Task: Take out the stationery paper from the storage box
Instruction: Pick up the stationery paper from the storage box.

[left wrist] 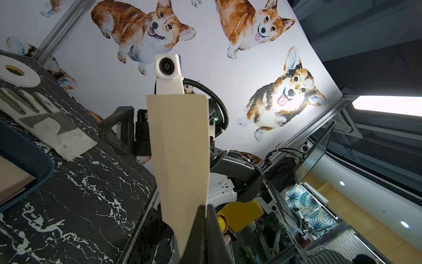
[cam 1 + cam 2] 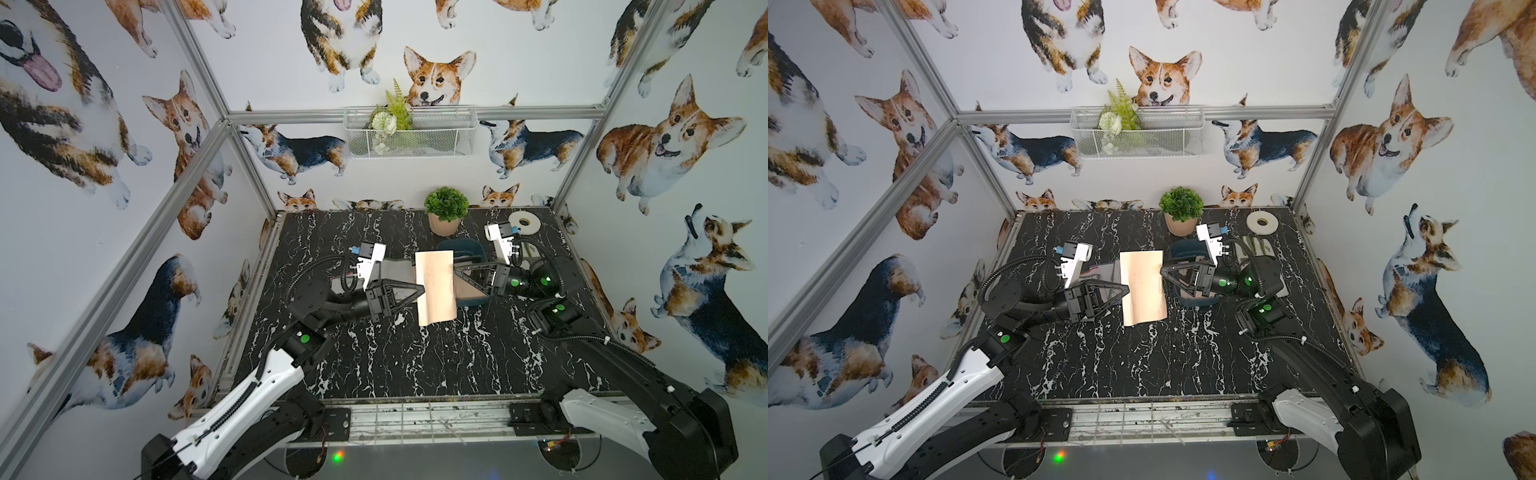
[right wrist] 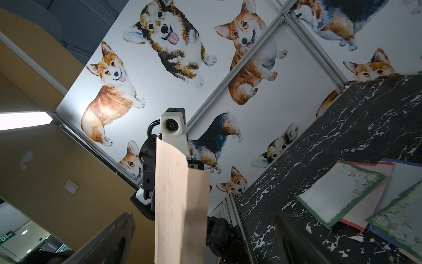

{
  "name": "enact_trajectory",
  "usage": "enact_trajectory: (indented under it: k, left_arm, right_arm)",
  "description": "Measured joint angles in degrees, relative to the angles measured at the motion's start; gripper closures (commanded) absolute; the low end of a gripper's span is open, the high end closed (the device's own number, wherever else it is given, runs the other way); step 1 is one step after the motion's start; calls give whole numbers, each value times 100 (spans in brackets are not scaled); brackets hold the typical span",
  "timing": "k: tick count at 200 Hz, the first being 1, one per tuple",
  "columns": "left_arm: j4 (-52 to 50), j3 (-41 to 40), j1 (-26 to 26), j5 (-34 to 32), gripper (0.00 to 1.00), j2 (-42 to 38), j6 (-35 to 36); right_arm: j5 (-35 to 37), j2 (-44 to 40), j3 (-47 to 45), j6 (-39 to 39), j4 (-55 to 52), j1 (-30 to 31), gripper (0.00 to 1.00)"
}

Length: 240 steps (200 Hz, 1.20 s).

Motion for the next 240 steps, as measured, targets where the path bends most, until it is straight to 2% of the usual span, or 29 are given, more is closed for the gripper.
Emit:
enact_trajectory:
  k: [32,90,108,147,180,188,190,197,201,204,206,207,208,209,210,211,214,240]
  left_arm:
    - [-339,37,0,-48,100,2,153]
    - [-442,17,0,-118,100,140,210]
    - [-494,17,0,-138,100,111,210]
    - [-671,28,0,-157,100,28,334]
    - [-793,31,-2,-155,100,-15,398]
    - [-855,31,-2,-155,100,-31,404]
    - [-868,31,-2,-155,100,-35,407]
    - [-909,31,-2,-160,100,-46,442]
    - [-935,31,0,-177,100,-59,446]
    - [-953,33,0,-199,100,-68,446]
    - [-960,33,0,-221,100,-76,450]
    - [-962,33,0,-227,100,-81,457]
    - [-964,33,0,-232,100,-81,461]
    - [-968,33,0,-243,100,-85,470]
    - [-970,33,0,-247,100,-87,476]
    - [-977,35,0,-254,100,-92,487]
    - [-992,35,0,-258,100,-101,511]
    - [-1204,39,0,-295,100,-155,623]
  right_arm:
    - [-81,26,155,48,118,317,8]
    - [-149,-94,258,-205,-203,514,36]
    - [-149,-195,260,-369,-444,514,60]
    - [-46,-402,267,-728,-1154,511,100]
    - [129,-525,295,-1045,-1707,509,100]
    - [144,-553,297,-1099,-1799,514,71]
    - [151,-562,299,-1097,-1823,514,59]
    - [175,-590,310,-1126,-1937,516,51]
    - [208,-608,317,-1150,-2004,514,53]
    - [247,-623,319,-1196,-2055,511,59]
    - [273,-632,323,-1228,-2085,511,66]
    - [282,-634,323,-1237,-2096,511,74]
    - [297,-638,326,-1252,-2118,511,74]
    - [304,-643,328,-1257,-2127,511,78]
    - [310,-645,328,-1266,-2142,509,87]
    - [313,-647,328,-1268,-2146,509,87]
    - [323,-656,330,-1274,-2168,505,100]
    - [413,-649,363,-1405,-2417,507,100]
